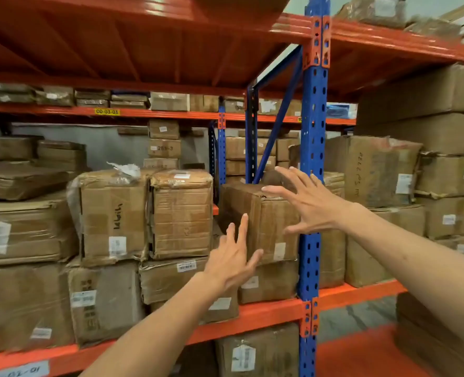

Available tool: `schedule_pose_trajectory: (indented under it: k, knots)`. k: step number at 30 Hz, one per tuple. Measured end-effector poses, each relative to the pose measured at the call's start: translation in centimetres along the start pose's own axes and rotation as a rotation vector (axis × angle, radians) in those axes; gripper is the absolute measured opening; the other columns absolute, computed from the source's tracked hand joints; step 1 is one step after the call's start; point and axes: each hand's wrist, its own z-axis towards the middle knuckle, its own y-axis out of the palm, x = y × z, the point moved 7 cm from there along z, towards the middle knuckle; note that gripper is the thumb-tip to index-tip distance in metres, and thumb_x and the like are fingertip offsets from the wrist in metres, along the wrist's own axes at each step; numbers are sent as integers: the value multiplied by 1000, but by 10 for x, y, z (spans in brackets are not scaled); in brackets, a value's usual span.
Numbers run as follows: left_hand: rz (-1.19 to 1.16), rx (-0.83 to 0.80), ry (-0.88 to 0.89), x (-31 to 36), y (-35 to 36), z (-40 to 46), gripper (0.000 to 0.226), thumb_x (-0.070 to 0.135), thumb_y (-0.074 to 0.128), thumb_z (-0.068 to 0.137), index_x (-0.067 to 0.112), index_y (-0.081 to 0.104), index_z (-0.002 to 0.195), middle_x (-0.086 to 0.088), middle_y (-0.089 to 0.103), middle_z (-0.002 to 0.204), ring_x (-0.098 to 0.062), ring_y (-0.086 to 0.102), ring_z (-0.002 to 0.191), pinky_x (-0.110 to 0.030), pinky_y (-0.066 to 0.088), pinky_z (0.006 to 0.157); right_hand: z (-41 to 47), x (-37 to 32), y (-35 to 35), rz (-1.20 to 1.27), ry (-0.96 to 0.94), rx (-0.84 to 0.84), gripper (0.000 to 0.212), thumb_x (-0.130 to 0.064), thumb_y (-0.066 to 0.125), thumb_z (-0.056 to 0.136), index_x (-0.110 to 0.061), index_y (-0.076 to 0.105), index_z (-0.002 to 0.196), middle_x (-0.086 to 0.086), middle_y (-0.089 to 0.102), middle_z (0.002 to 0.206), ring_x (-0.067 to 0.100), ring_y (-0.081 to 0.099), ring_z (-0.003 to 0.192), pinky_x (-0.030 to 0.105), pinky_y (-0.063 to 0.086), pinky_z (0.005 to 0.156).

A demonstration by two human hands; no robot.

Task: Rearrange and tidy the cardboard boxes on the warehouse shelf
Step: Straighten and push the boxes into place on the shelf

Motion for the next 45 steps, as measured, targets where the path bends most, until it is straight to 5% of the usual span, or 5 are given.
schedule_pose_trajectory:
  k: [16,25,32,38,45]
  knots:
    - [-821,-6,-681,-3,173,92,127,60,75,82,47,-32,150,-32,5,164,-42,24,150,-53,27,118,95,67,147,-133,-182,-255,165,-40,101,50,-63,-36,140,1,-45,158,50,-6,151,75,25,111]
    - [-1171,370,-810,-24,177,110,120,30,96,62,39,26,159,-3,58,142,-24,54,130,-47,40,115,132,71,157,-135,-352,-128,163,-44,99,49,-62,-33,142,12,-10,167,47,35,141,51,48,97]
    - [-946,420,-619,-51,98,123,92,20,93,67,32,51,147,8,72,115,-7,67,107,-7,48,88,143,89,130,78,-149,-91,153,-57,96,40,-56,-12,149,19,26,155,42,63,108,51,53,85]
    - [-390,191,-406,-63,-4,159,83,11,87,73,31,54,146,-9,61,139,-28,49,137,-51,35,118,98,80,163,493,336,-62,152,-84,83,29,-41,-3,148,24,36,143,43,61,107,48,52,87]
    - [-117,46,-265,-38,64,146,73,18,76,87,40,39,147,-20,23,156,-44,46,133,-47,41,111,56,79,185,-78,378,-127,90,-73,71,78,-22,35,143,23,35,140,34,61,90,37,46,64]
